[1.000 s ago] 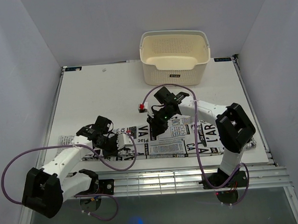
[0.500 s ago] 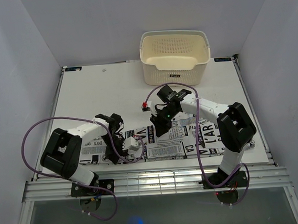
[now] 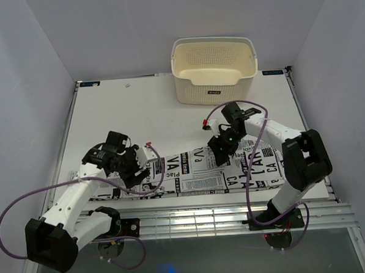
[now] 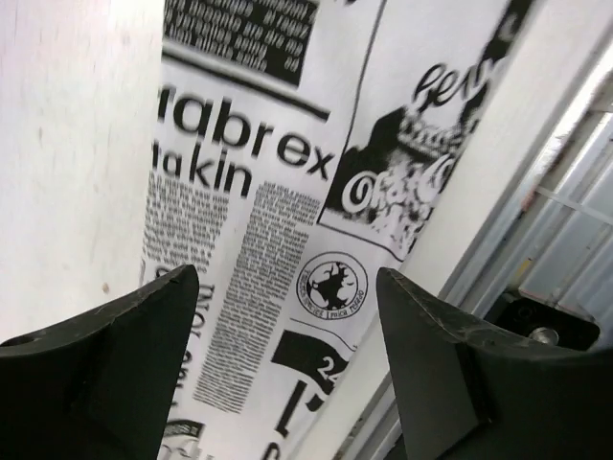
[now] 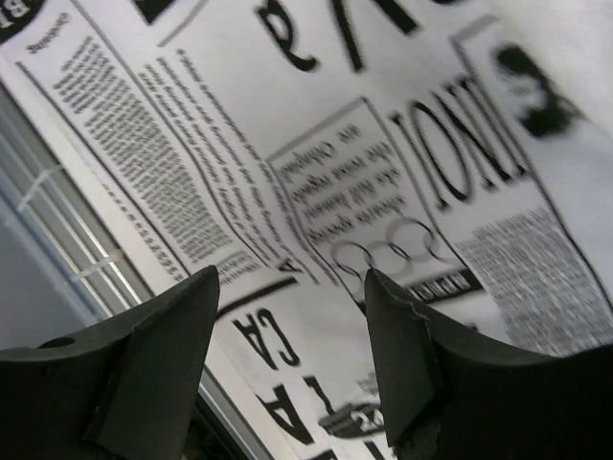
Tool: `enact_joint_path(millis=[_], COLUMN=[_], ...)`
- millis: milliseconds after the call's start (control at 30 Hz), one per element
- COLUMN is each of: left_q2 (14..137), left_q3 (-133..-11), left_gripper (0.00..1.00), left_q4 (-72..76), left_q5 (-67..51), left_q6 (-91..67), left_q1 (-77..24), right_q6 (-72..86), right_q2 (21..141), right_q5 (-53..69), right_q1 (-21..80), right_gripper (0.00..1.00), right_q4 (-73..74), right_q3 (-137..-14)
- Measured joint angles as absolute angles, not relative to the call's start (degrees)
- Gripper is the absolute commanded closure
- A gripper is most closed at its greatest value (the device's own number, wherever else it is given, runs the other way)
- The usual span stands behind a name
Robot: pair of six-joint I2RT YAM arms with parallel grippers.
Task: Fold and stack the trousers
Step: Fold the trousers
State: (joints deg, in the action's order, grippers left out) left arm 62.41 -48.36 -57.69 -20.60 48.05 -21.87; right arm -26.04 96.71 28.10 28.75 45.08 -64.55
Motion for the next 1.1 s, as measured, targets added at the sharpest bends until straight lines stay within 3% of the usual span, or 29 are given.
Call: enact_joint_path(millis=[133, 333, 467, 667, 767, 867, 967, 1000, 1100], left_q2=[56.62, 67.68, 77.87, 94.63, 99.15, 99.07, 94.85, 92.68, 85.14], left_q3=[-39.16, -33.39, -39.72, -55.99, -62.39, -65.08, -65.73, -65.84, -66.26], left_gripper=[0.19, 0.22, 0.22, 0.23, 0.17, 0.03, 0.02, 0.02, 0.02], left_q4=[-53.36, -49.04, -48.99, -49.47, -47.27, -46.15, -46.24, -46.28, -44.51], left_q5=[-16.21, -8.14, -4.97, -3.22, -4.29, -6.04, -9.06, -10.33, -12.45], left_q6=[41.69, 34.02, 30.7, 28.36, 28.03, 27.18, 25.61, 24.88, 21.74], left_q1=[-19.22, -17.91, -16.95, -14.41, -13.72, -12.97, -10.87, -8.51, -0.43], right_q6=[-27.62, -31.75, -33.5, -33.91, -34.35, -35.42, -36.45, -36.69, -37.3], right_q2=[89.93, 83.74, 86.32, 90.7, 92.62, 92.38, 89.76, 88.27, 82.17], right_q5=[23.42, 16.19, 12.01, 12.29, 11.75, 11.35, 12.4, 12.97, 14.96], right_q1=[25.06, 19.0, 12.21, 4.45, 1.89, 1.06, 0.8, 0.8, 0.82], right_gripper=[0.27, 0.19, 0.18, 0.18, 0.16, 0.1, 0.01, 0.1, 0.1], right_q4=[45.41, 46.26, 46.63, 47.44, 47.53, 47.88, 49.47, 49.84, 49.89], right_q3=[-61.6, -52.34, -48.6, -52.93, -55.37, -57.21, -60.42, -62.06, -67.9])
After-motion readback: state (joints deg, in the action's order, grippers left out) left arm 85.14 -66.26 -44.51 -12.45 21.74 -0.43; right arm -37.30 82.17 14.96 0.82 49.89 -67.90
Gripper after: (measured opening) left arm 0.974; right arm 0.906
